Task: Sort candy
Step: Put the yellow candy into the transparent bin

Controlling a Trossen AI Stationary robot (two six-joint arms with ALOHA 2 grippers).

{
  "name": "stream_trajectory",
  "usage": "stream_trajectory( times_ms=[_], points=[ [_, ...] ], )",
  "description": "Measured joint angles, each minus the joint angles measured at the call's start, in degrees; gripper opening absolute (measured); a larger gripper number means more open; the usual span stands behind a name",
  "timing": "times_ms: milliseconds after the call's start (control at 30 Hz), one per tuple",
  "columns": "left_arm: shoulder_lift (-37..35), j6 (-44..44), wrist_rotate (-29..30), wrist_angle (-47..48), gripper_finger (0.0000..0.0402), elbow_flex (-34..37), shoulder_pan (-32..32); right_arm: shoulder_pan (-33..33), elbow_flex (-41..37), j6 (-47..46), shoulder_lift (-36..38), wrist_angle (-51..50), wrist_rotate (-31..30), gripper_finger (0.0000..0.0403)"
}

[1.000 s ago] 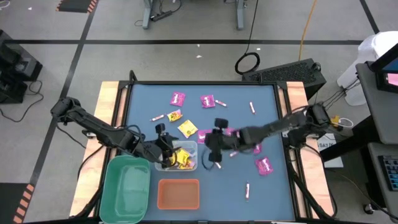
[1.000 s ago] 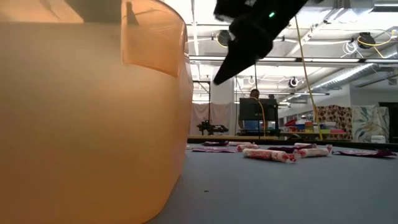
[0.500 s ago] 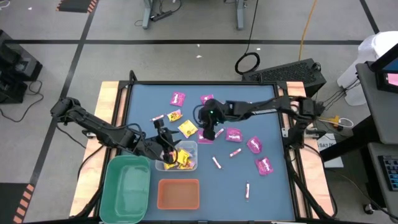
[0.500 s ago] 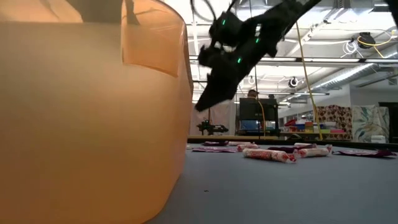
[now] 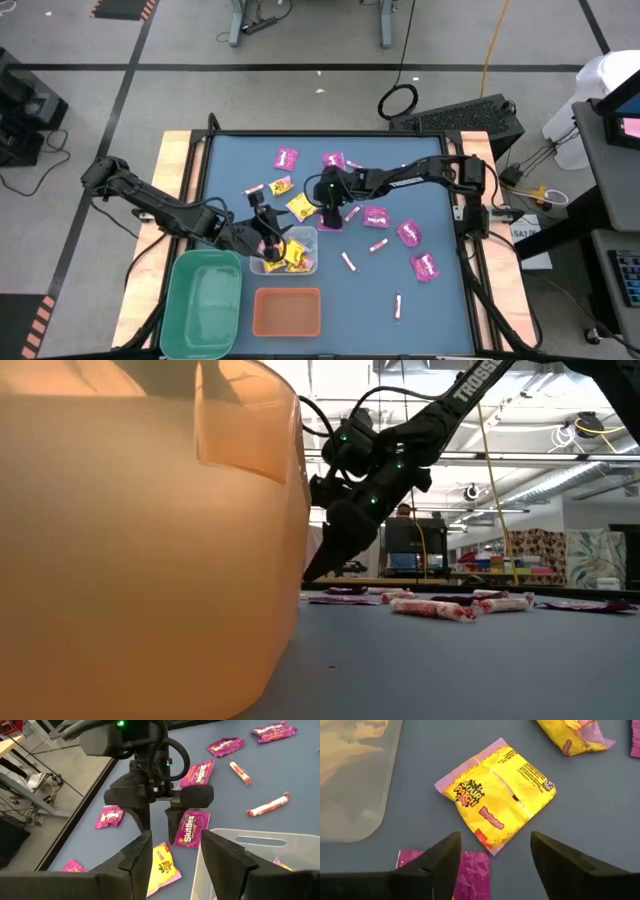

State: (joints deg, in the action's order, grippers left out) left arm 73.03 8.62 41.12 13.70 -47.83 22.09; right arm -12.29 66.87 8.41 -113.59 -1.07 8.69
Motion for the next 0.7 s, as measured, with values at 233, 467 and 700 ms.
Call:
stream_trajectory(
  times_ms=[233,467,700],
  points=[
    [0.0,-0.4,0.0,-0.2,0.0173,0.0,-0.5,0.0,0.0,1.9,-2.1,1.3,-1.3,0.0223],
    [0.0,-0.1,0.1,-0.4,0.0173,0.0,-2.0,0.0,0.1,0.8,-5.5,3.9,-0.4,0.0194],
    [0.0,-0.2,-0.2,-0.4,0.0173,0.0,-2.3,0.0,0.2,-1.7,-5.8,3.3,-0.7,0.0125]
  ],
)
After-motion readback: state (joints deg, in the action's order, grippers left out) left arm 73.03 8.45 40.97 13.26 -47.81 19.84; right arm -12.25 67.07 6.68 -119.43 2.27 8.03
